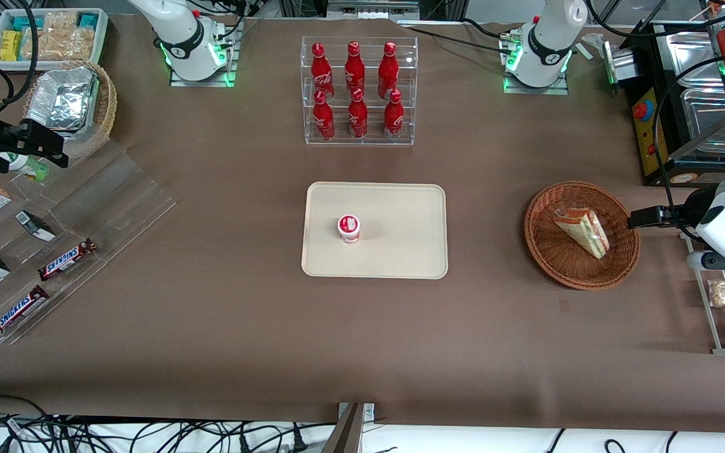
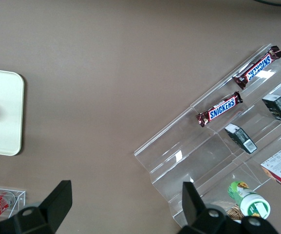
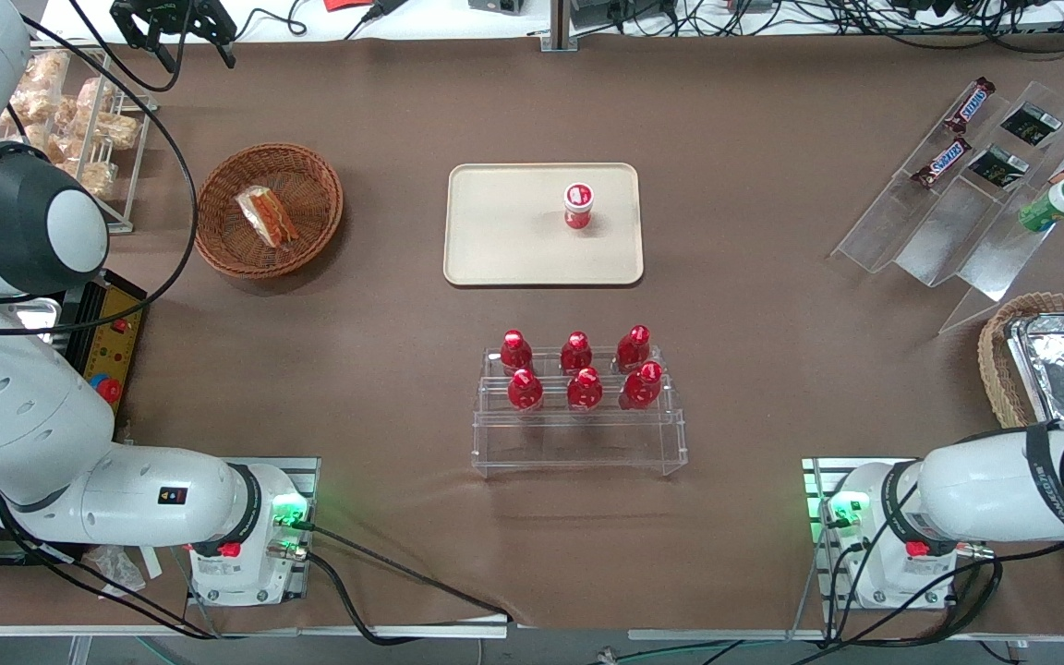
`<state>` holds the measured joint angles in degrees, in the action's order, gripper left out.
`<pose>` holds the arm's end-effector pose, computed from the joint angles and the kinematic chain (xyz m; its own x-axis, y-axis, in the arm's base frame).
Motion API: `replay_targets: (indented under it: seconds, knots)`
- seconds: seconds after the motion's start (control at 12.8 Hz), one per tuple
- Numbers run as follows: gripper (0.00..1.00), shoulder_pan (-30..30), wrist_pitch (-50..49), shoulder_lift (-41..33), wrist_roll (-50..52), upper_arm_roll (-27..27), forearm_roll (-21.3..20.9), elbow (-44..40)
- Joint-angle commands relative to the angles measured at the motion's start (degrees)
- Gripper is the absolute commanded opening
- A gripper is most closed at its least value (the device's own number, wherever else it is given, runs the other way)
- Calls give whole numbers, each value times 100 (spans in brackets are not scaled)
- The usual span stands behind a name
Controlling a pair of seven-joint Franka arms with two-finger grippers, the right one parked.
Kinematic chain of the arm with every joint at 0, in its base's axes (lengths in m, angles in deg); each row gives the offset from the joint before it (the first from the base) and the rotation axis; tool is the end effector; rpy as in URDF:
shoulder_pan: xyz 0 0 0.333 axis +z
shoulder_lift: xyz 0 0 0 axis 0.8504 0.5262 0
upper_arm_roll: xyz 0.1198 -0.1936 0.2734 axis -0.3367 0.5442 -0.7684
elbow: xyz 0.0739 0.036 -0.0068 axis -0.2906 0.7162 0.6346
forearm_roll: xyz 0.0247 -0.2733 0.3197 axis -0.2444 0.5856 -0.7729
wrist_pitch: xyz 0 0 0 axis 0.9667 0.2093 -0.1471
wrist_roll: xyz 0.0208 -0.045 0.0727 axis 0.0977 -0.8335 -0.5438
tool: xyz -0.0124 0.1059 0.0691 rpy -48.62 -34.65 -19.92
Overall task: Place sandwich from basket to tray
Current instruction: 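Move the left gripper over the sandwich in the wicker basket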
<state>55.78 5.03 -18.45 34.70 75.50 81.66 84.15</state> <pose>0.6914 0.0313 0.5075 0.9853 0.0332 -0.1677 0.0408 -0.9983 0.0424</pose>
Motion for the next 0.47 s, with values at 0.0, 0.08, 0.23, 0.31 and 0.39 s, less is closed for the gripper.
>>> replay_targets:
  seconds: [0.0, 0.08, 0.23, 0.31, 0.39]
  knots:
    - [100, -104, -48, 98, 88, -25, -277, -170]
    - [100, -122, -56, 98, 123, -25, -252, -179]
    - [100, -218, -56, 107, 359, -25, -296, -170]
    - [100, -227, -65, 124, 439, -25, -409, -161]
    - [100, -219, -91, 116, 535, -25, -471, -144]
